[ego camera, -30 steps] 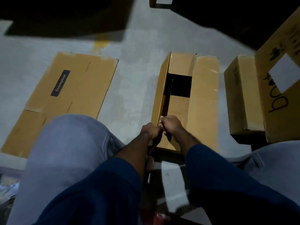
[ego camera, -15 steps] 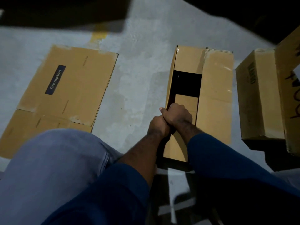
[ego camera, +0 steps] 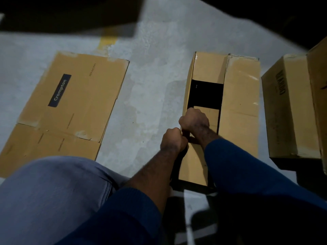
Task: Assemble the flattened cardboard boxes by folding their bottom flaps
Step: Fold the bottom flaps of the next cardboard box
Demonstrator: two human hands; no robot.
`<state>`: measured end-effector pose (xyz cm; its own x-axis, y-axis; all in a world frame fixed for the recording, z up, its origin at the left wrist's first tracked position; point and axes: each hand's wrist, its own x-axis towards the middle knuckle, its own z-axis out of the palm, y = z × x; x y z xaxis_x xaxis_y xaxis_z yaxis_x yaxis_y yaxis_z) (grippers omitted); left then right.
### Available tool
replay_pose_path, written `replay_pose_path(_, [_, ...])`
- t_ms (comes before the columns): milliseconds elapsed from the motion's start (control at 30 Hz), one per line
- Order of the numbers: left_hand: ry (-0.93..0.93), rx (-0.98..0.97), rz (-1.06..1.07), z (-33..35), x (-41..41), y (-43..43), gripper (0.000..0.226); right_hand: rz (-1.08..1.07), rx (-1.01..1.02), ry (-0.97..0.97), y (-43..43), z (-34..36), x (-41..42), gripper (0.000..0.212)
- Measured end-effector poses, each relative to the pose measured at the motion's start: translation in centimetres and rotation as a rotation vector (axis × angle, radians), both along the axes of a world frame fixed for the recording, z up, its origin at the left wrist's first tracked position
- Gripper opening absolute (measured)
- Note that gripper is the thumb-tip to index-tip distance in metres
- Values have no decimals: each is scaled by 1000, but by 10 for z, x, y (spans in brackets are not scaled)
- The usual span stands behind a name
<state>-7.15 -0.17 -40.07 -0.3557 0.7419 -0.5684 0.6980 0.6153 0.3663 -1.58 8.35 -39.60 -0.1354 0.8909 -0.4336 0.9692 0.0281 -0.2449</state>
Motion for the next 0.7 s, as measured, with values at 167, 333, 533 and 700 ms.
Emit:
replay_pose_path(167, [199, 35, -154, 7, -14, 33, 28, -9, -1, 59, 4, -12, 6, 34])
replay_pose_path(333, [216, 71, -144, 4, -17, 54, 25, 12, 60, -12, 25, -13, 7, 45])
replay_pose_path(533, [263, 117, -141, 10, -28, 115, 28, -40, 63, 20, 83, -5, -5, 47])
replay_pose_path(700, [201, 86, -131, 3, -35, 142, 26, 2, 73, -5, 114, -8, -13, 43])
